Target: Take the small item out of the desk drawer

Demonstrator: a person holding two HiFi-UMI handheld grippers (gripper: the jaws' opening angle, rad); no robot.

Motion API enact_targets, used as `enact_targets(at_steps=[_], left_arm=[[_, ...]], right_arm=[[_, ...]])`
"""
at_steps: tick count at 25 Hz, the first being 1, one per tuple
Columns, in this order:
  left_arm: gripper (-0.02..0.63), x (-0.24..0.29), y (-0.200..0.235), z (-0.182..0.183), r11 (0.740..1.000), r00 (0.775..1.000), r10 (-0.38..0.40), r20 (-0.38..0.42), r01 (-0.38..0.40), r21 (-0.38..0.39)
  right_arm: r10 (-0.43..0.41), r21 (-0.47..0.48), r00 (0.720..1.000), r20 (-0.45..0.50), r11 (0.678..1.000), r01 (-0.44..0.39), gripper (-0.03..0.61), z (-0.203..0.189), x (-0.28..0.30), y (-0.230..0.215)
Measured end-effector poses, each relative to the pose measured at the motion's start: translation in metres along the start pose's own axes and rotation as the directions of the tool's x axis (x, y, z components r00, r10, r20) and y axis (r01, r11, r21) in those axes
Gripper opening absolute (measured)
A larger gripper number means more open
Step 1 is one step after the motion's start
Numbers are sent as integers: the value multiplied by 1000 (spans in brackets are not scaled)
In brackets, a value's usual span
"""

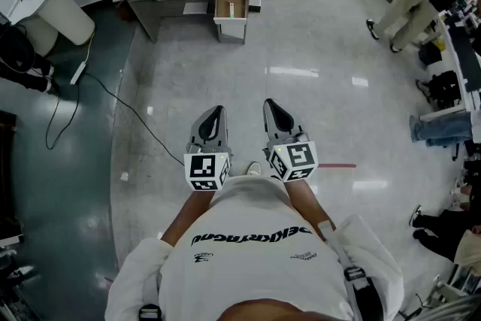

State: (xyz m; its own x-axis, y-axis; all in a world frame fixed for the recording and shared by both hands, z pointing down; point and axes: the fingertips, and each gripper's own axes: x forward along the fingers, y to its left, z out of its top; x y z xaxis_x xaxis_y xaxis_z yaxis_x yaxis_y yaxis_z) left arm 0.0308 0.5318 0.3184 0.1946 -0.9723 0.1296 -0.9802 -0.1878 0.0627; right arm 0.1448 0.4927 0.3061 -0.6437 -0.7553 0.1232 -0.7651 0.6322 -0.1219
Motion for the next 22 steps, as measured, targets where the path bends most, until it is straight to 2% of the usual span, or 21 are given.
enact_targets(at_steps=[15, 22], left_arm=[[17, 37, -64, -12, 999, 999, 29, -23, -28, 23], [17, 54, -66, -18, 999, 999, 39, -33, -39, 23]], right_arm=[[29, -6, 999, 29, 1000, -29, 31, 4, -21, -71], [41, -7, 999, 30, 999, -41, 31, 0, -9, -84]])
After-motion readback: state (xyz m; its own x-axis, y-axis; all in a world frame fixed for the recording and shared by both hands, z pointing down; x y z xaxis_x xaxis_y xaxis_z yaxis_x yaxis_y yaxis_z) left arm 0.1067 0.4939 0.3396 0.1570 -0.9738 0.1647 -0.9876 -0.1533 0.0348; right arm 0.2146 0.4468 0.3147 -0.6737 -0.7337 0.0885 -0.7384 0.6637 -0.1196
